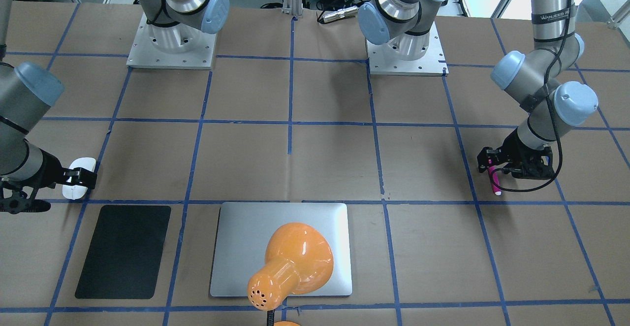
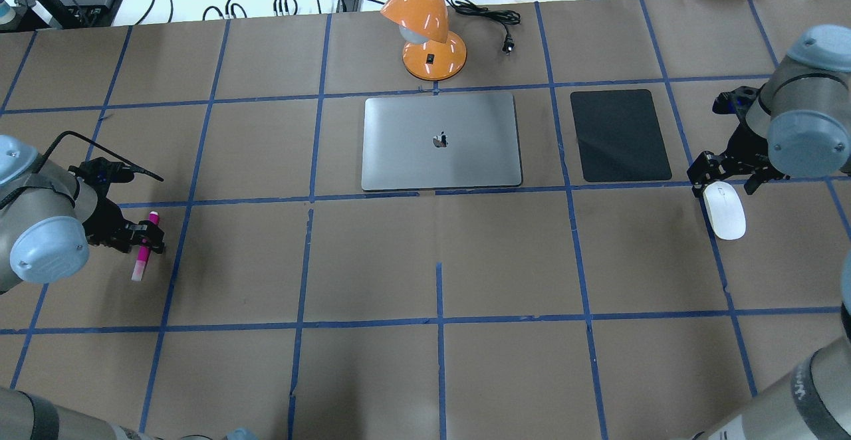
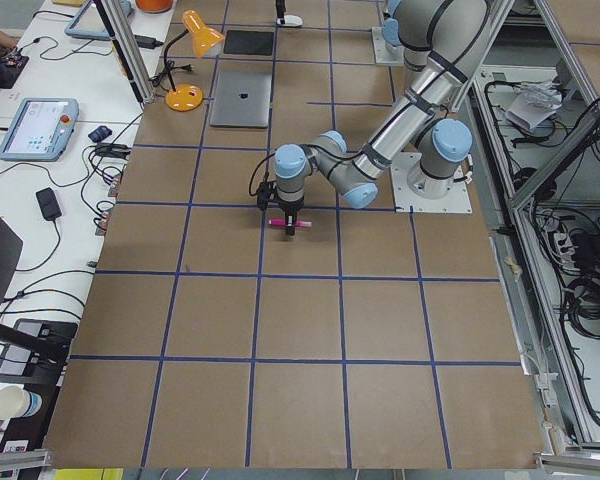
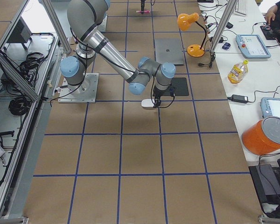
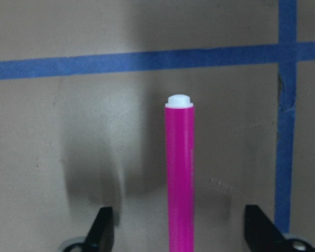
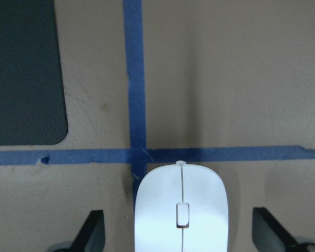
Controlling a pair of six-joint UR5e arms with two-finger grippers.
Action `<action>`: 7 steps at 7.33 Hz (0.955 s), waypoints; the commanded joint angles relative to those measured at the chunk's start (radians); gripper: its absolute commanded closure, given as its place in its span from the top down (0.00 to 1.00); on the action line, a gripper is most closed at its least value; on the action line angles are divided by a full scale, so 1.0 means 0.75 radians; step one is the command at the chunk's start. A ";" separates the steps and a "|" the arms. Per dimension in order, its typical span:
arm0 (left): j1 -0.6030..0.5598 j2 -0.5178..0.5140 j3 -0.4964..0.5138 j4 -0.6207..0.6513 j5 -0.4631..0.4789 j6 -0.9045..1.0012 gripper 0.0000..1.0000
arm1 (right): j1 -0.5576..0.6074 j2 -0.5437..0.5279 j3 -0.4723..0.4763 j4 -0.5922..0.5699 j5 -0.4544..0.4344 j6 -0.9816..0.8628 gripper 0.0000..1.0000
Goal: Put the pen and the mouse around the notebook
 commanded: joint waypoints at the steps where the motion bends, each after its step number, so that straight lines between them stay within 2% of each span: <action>1: 0.001 0.000 -0.004 0.006 0.001 0.001 0.48 | -0.002 -0.001 0.050 -0.018 -0.008 0.000 1.00; 2: 0.001 0.002 -0.004 0.008 0.001 -0.001 0.31 | -0.006 -0.003 0.052 -0.018 -0.008 0.000 0.95; 3: 0.001 0.018 -0.006 0.002 0.007 -0.001 0.18 | -0.006 -0.007 0.048 -0.018 -0.012 0.002 0.83; 4: -0.001 0.027 -0.014 0.002 0.049 -0.001 0.10 | -0.006 -0.013 0.046 -0.016 -0.010 0.012 0.54; 5: -0.003 0.031 -0.014 0.002 0.080 -0.003 0.07 | -0.006 -0.013 0.048 -0.016 -0.008 0.027 0.40; 6: -0.005 0.037 -0.008 -0.004 0.082 -0.005 0.07 | -0.006 -0.013 0.050 -0.016 -0.008 0.027 0.33; 7: -0.029 0.098 0.006 -0.081 0.129 -0.043 0.07 | -0.006 -0.013 0.048 -0.016 -0.008 0.029 0.33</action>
